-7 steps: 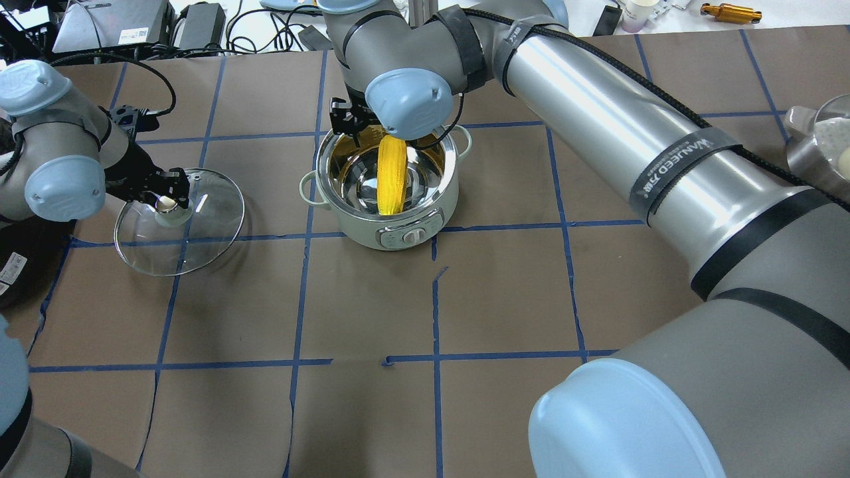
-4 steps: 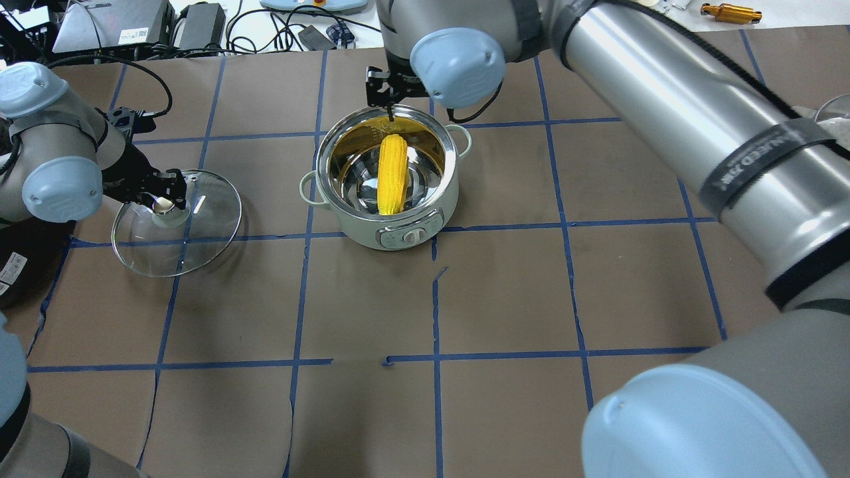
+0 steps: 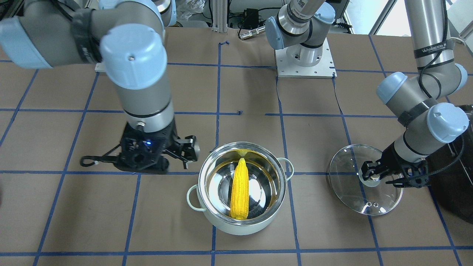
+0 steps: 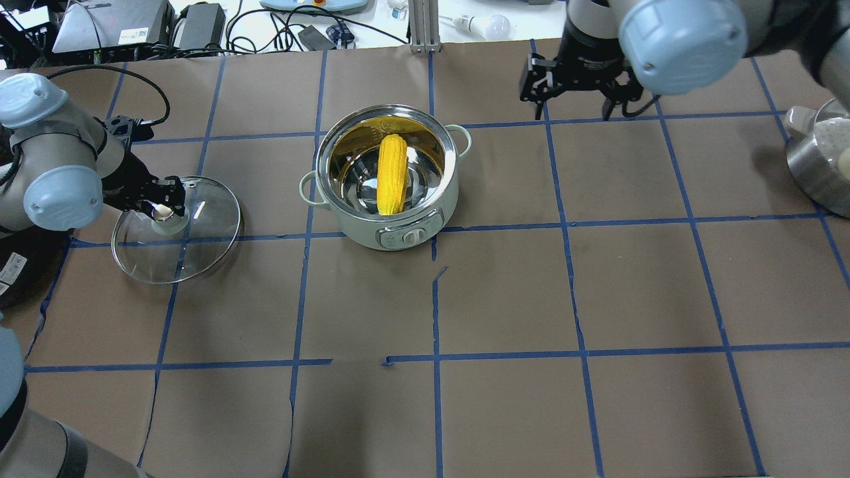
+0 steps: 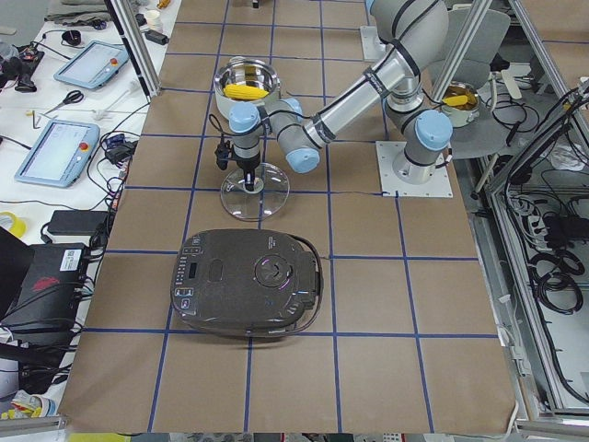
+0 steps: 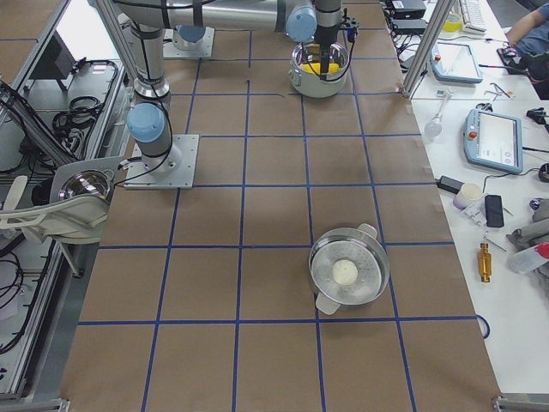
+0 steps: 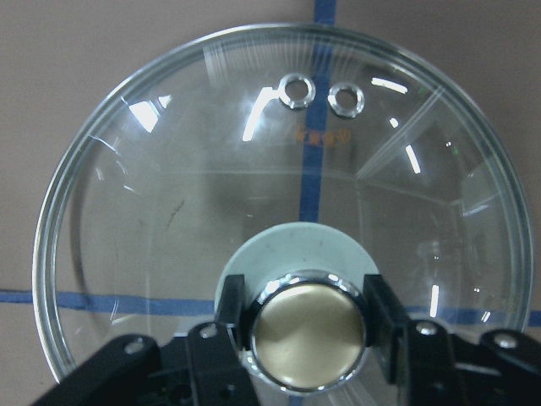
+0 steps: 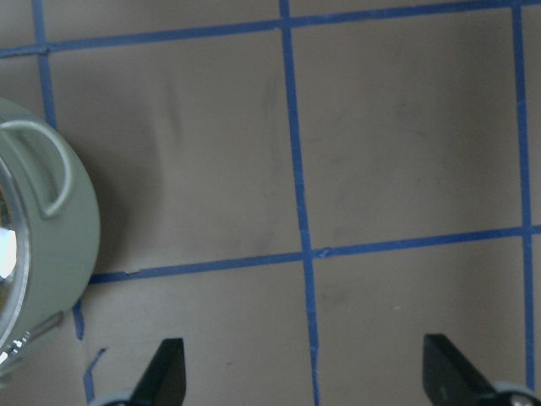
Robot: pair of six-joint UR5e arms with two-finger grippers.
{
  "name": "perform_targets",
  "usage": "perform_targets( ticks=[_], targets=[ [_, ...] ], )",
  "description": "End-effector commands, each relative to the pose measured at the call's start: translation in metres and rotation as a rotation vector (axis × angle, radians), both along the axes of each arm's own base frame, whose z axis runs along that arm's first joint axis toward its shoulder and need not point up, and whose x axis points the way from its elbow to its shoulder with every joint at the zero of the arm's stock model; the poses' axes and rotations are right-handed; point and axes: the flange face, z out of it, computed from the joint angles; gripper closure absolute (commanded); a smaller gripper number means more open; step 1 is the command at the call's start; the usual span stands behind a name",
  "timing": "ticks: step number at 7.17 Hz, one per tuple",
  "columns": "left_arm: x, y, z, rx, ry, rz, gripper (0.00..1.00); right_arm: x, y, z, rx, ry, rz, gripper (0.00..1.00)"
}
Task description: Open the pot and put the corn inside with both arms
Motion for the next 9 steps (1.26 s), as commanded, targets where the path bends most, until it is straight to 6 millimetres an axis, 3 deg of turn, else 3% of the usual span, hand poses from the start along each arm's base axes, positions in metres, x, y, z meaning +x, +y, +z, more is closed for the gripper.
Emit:
perform_targets(
  ticks=[1, 3, 4, 5, 7, 8, 9],
  targets=[
    [0.001, -0.001, 0.004, -0.011, -0.011, 0.001, 0.0, -0.026, 0.032, 0.004, 0.006, 0.007, -0.002, 0.0],
    [-0.013, -0.002, 0.032, -0.051, -0.023, 0.018, 0.0, -0.041, 0.049, 0.018, 0.039, 0.011, -0.023, 0.0],
    [-0.041, -0.01, 0.073, -0.105, -0.034, 0.011, 0.0, -0.039, 0.065, 0.031, 0.053, 0.003, -0.02, 0.0],
    [-0.1, -0.017, 0.126, -0.119, -0.041, -0.045, 0.0, -0.038, 0.067, 0.035, 0.052, -0.005, -0.002, 0.0],
    [-0.182, -0.018, 0.247, -0.046, -0.003, 0.016, 0.0, -0.037, 0.077, 0.057, 0.047, -0.005, 0.048, 0.0],
    [-0.214, -0.008, 0.276, -0.033, -0.053, -0.039, 0.0, -0.038, 0.078, 0.06, 0.047, 0.003, 0.049, 0.0],
    [-0.253, 0.011, 0.29, -0.057, -0.073, -0.103, 0.0, -0.037, 0.078, 0.061, 0.046, -0.005, 0.049, 0.0]
  ],
)
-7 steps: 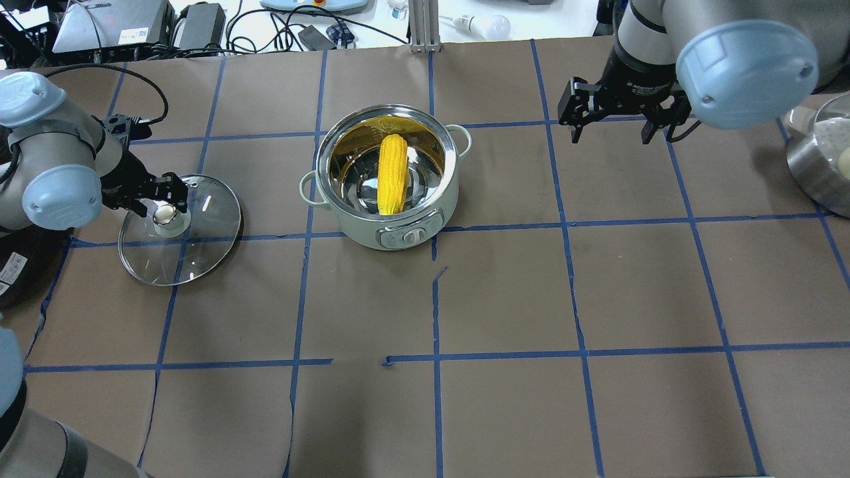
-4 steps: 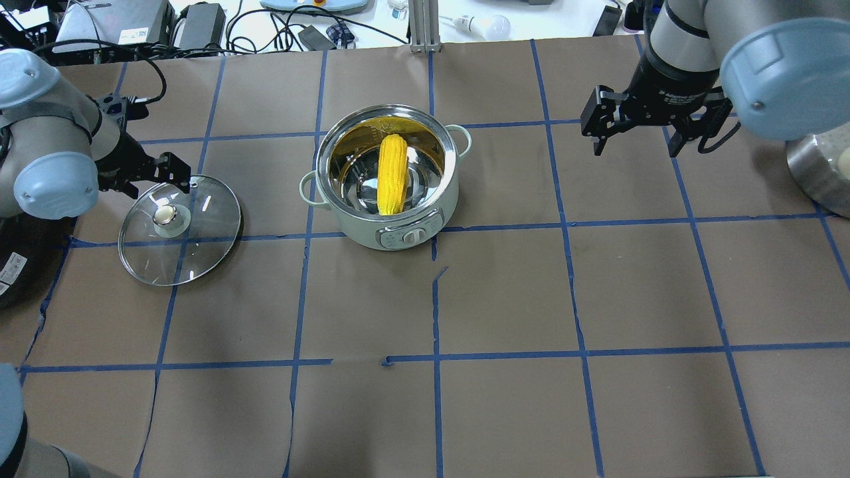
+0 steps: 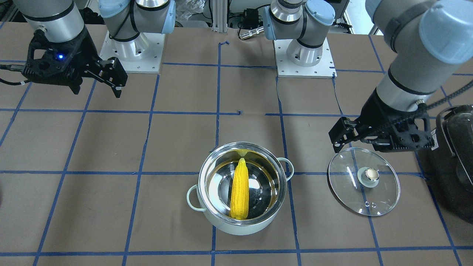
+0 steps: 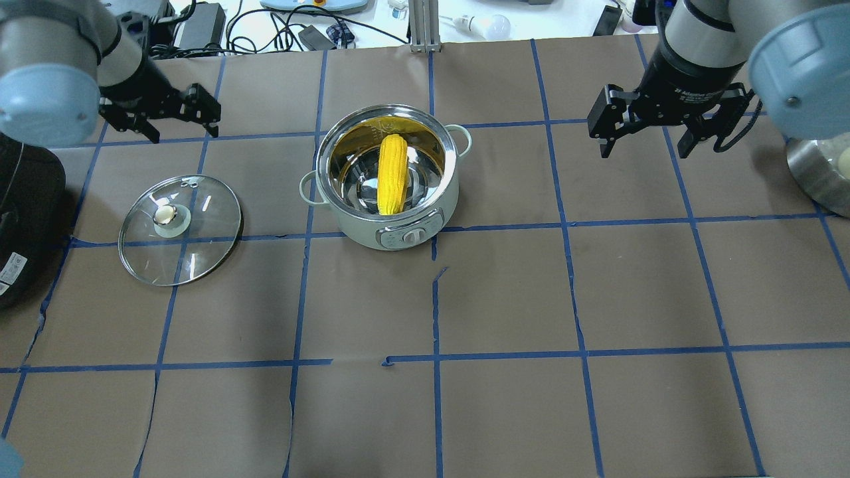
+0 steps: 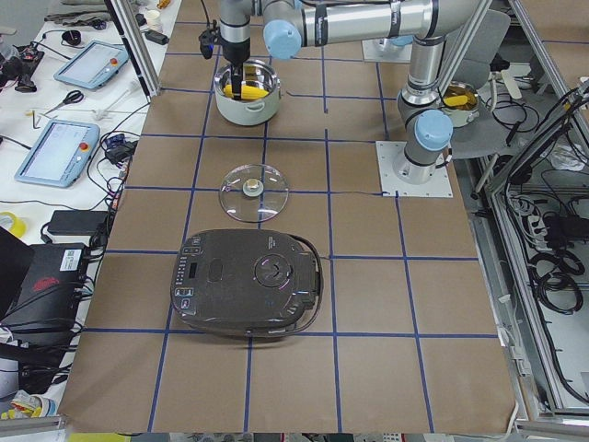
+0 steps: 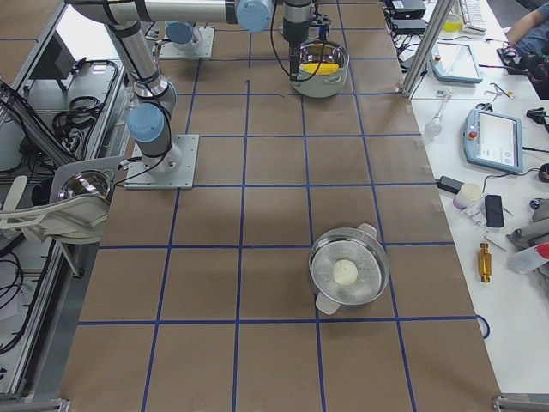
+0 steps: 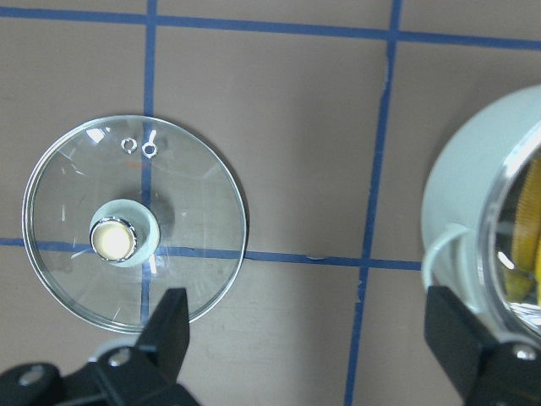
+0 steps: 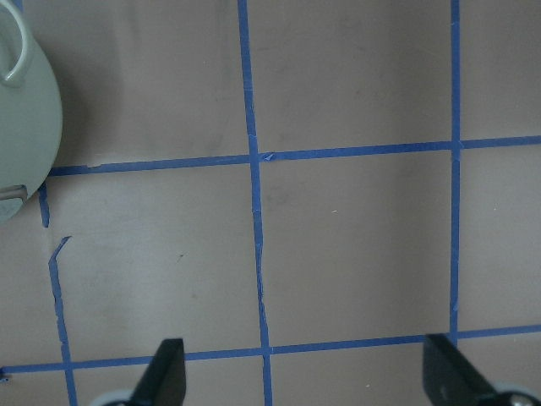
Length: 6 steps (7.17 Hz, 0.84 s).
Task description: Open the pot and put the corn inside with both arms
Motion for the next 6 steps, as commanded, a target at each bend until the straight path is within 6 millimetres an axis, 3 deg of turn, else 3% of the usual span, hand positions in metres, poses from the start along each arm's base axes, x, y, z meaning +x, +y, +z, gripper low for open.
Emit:
perform_targets(
  ticks=[1, 2, 3, 5, 6],
  targets=[
    [-0.061, 0.038, 0.044, -0.025, -0.031, -0.087, 0.0, 0.001, 0.002, 0.006, -0.005, -0.01, 0.005, 0.0],
    [-0.056, 0.049, 0.054, -0.037, -0.022, -0.081, 0.0, 0.002, 0.002, 0.006, -0.007, -0.014, 0.005, 0.0],
    [-0.055, 0.057, 0.046, -0.021, -0.019, -0.078, 0.0, 0.002, 0.002, 0.006, -0.005, -0.014, 0.005, 0.0],
    [-0.049, 0.084, 0.058, 0.001, -0.017, -0.068, 0.0, 0.002, 0.002, 0.006, -0.005, -0.014, 0.006, 0.0],
    [-0.046, 0.087, 0.065, -0.014, -0.001, -0.06, 0.0, 0.002, 0.002, 0.006, -0.005, -0.014, 0.006, 0.0]
  ],
)
